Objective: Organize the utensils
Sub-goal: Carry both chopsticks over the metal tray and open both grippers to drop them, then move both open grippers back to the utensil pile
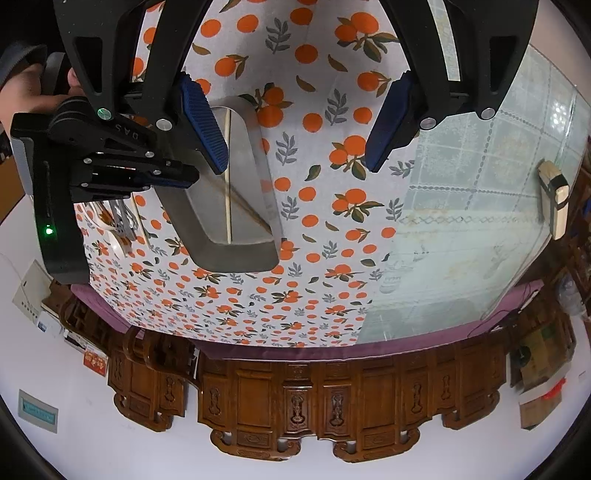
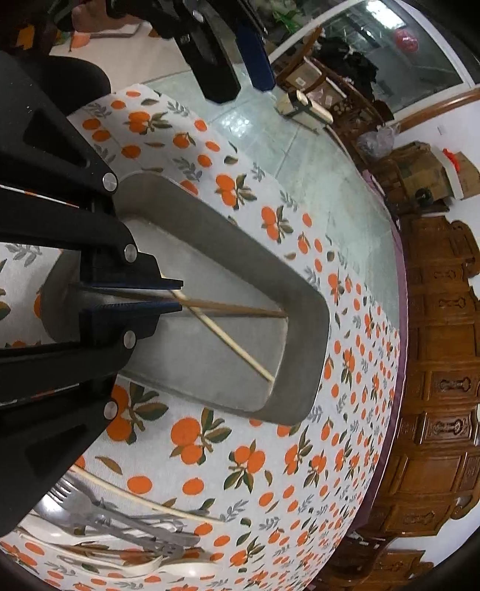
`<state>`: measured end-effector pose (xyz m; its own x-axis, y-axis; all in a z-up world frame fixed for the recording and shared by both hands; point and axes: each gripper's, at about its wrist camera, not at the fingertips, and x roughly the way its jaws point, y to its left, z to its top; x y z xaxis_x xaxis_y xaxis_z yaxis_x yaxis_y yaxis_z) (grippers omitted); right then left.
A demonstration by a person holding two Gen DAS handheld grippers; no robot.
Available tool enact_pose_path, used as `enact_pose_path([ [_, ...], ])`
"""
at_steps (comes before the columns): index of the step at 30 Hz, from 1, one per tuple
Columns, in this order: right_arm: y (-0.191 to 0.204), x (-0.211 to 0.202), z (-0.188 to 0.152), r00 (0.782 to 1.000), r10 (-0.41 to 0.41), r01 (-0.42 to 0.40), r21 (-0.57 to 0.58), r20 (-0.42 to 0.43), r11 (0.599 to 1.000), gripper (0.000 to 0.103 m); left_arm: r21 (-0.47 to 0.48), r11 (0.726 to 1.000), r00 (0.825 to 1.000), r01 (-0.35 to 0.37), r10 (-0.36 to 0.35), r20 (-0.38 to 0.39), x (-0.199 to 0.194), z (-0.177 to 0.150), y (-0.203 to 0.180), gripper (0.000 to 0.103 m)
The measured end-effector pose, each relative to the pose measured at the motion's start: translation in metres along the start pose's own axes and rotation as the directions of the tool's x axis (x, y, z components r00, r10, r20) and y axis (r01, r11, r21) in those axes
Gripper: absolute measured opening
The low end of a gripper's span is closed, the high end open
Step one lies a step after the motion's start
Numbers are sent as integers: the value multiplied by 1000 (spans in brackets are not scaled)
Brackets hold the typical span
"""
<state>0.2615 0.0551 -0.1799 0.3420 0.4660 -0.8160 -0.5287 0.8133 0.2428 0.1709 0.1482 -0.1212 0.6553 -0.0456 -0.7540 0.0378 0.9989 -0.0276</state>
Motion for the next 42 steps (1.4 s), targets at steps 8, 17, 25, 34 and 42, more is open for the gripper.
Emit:
enact_pose_path([
  [8, -9, -39, -5, 996, 25, -23, -27, 84, 999, 8, 34, 999, 1000, 8, -8, 7, -4, -3, -16, 73],
  [17, -71, -105, -41, 981, -94, 99, -25, 170, 995, 24, 111, 992, 998, 52, -54, 14, -8, -4, -67, 73],
  [25, -124, -125, -72, 959, -196, 197, 13, 207, 980, 28, 142, 981, 991, 133, -133, -5, 3, -5, -124, 73],
  [34, -160, -109, -98, 970, -152, 137, 90, 188, 986, 28, 171, 963, 978, 210, -203, -56, 38, -16, -185, 62],
  [42, -173, -111, -95, 971, -139, 119, 114, 192, 986, 28, 196, 951, 969, 238, -220, -110, 75, -27, -212, 34],
])
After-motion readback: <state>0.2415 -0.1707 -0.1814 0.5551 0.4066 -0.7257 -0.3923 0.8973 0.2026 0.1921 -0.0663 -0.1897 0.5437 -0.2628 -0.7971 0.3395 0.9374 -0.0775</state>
